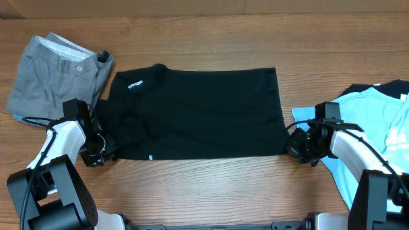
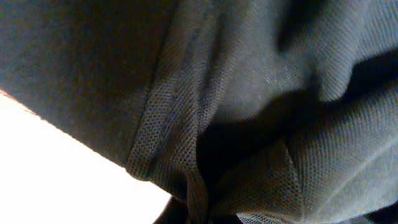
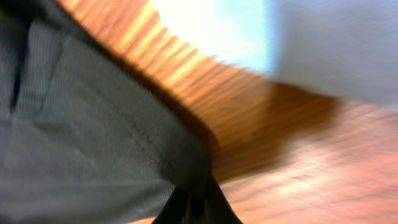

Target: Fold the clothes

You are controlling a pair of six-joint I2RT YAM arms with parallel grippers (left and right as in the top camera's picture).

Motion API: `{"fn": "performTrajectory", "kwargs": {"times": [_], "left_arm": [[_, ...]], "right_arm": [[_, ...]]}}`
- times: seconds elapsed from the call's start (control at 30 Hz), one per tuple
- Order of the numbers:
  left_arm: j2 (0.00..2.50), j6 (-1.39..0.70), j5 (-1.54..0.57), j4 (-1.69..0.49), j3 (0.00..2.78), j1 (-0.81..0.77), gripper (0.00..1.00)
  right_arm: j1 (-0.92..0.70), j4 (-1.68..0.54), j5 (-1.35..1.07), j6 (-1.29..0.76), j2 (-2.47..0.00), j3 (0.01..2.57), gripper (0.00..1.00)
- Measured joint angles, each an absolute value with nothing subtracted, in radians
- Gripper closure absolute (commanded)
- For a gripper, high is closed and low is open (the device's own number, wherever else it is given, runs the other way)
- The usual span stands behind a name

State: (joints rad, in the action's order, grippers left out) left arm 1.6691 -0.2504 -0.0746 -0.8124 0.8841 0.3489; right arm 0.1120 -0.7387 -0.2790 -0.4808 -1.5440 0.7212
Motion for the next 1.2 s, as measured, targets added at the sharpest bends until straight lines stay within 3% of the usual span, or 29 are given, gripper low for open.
{"fn": "performTrajectory", "kwargs": {"times": [0.1, 0.23, 0.27, 0.5, 0.6, 0.77, 0.93, 1.2], "left_arm": [[1.669, -0.246, -0.095, -0.830, 0.884, 0.349, 0.94], [1.669, -0.219, -0.137, -0.912, 0.907, 0.350, 0.67], [1.669, -0.205, -0.150, -0.943, 0.921, 0.350, 0.65], [1.668, -0.156, -0.216, -1.134, 1.059, 0.350, 0.60], [1.654, -0.144, -0.263, -1.132, 1.092, 0.350, 0.51], [1.623, -0.115, -0.353, -1.050, 1.105, 0.323, 0.51], [1.623, -0.078, -0.389, -0.987, 1.106, 0.174, 0.46], [1.625, -0.101, -0.219, -0.926, 1.106, -0.053, 0.50]], "right_arm": [[0.119, -0.799, -0.247, -0.489, -1.544, 0.766, 0.77], [0.125, -0.862, -0.213, -0.489, -1.544, 0.818, 0.65], [0.126, -0.875, -0.206, -0.487, -1.544, 0.831, 0.64], [0.131, -0.973, -0.196, -0.464, -1.512, 0.934, 0.54], [0.131, -0.980, -0.211, -0.452, -1.469, 0.962, 0.47], [0.131, -0.979, -0.254, -0.443, -1.438, 0.971, 0.45], [0.131, -0.968, -0.267, -0.443, -1.438, 0.971, 0.45], [0.131, -0.970, -0.274, -0.443, -1.438, 0.971, 0.45]]}}
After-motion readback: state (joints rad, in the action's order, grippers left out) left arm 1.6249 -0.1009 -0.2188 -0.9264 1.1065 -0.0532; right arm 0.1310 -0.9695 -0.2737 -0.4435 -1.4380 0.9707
